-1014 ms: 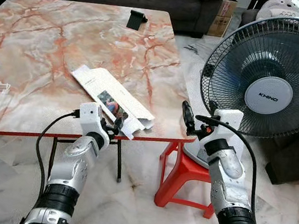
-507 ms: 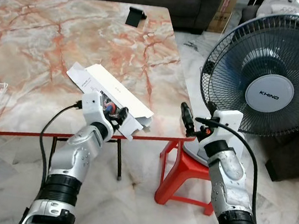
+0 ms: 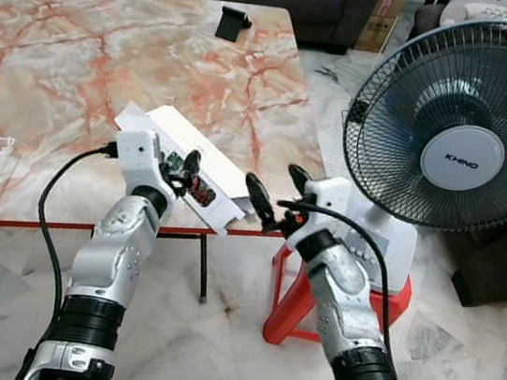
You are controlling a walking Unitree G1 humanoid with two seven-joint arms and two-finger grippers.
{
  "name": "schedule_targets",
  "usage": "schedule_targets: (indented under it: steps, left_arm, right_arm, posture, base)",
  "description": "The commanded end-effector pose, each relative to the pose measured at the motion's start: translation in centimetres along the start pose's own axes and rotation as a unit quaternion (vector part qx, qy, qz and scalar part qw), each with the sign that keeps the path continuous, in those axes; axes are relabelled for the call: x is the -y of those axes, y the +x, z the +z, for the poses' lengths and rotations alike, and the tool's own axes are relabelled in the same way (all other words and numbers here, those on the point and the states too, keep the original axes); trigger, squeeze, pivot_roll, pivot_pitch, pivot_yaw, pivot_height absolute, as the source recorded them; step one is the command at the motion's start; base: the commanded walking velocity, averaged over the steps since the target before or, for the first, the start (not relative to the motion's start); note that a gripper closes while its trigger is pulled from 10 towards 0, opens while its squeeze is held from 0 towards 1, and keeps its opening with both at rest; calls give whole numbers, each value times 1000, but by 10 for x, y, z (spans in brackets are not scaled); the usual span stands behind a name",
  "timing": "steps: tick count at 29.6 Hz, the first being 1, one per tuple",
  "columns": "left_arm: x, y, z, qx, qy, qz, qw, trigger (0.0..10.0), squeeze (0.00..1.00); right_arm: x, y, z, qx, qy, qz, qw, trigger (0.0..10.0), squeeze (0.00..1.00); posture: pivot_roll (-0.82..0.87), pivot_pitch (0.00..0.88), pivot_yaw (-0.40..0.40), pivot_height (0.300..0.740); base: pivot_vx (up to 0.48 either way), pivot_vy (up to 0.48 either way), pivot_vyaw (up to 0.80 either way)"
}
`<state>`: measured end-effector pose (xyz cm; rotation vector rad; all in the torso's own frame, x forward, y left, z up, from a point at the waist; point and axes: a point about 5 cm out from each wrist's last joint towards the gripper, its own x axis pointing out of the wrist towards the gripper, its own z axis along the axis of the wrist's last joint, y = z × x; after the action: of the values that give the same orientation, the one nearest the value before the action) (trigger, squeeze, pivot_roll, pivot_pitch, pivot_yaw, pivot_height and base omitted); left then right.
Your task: Picking trash to rubbish bin
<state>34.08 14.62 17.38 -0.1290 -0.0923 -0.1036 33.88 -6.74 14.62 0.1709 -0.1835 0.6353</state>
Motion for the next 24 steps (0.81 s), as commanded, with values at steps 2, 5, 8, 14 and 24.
schedule_targets:
  steps: [2,5,8,14,24]
  left_arm:
    - [2,-3,-5,3,53,1,999,10000,0]
    - [6,-4,-12,1,82,-1,997,10000,0]
    - [14,3,-13,8,72,-14,997,10000,0]
    - [33,27,-18,-4,104,-62,993,10000,0]
    - [47,47,-32,-49,146,-97,983,10000,0]
  right_arm:
    - [-6,6,-2,-4,5,15,1000,10000,0]
    - [-11,11,-6,-12,1,20,1000,10000,0]
    - [-11,16,-3,-5,3,16,1000,10000,0]
    - [10,15,17,39,-2,-45,998,10000,0]
    - [67,-29,19,53,-4,-191,980,10000,0]
  posture:
    - [4,109,-37,740]
    - [18,103,-39,740]
    - [26,101,-40,740]
    - [8,99,-31,740]
    - [-59,92,0,740]
  base:
    - [0,0,0]
    - [0,0,0]
    - [0,0,0]
    - [0,0,0]
    - [0,0,0]
